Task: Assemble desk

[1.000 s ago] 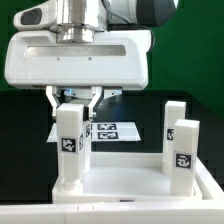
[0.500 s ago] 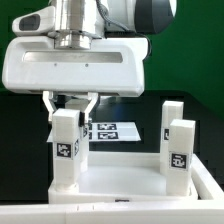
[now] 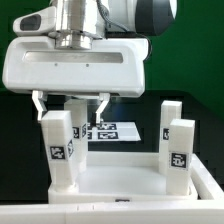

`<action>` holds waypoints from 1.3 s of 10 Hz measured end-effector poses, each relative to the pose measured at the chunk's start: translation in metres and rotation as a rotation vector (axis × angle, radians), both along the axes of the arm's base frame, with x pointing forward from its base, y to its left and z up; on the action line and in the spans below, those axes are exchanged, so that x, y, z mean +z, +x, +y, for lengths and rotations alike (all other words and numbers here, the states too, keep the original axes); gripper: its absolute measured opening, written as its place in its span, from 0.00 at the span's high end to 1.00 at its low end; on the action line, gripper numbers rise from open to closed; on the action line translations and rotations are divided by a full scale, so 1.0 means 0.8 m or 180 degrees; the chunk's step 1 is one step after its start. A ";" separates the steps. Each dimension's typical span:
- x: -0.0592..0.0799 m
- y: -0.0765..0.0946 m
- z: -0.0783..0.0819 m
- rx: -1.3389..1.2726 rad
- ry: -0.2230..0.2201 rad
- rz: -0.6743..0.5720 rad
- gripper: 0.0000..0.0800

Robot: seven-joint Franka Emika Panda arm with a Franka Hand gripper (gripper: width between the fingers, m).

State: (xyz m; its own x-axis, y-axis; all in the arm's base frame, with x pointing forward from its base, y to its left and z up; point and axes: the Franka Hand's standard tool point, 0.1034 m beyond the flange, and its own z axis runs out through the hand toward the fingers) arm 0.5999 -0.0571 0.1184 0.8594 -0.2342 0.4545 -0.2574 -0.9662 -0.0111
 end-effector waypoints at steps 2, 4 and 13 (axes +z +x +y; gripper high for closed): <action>0.012 0.008 -0.001 -0.0017 0.0166 0.0185 0.20; 0.008 0.012 0.003 -0.0011 0.0447 0.0688 0.19; 0.007 0.031 -0.008 -0.0442 0.0758 0.1168 0.52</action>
Offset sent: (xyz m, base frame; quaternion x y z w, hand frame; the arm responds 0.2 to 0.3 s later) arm 0.0196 -0.0065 -0.0025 0.0104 -0.2106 0.0187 0.9773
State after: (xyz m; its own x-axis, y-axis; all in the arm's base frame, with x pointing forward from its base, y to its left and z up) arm 0.6250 -0.0633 0.1238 0.9065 -0.4197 0.0456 -0.4128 -0.9039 -0.1125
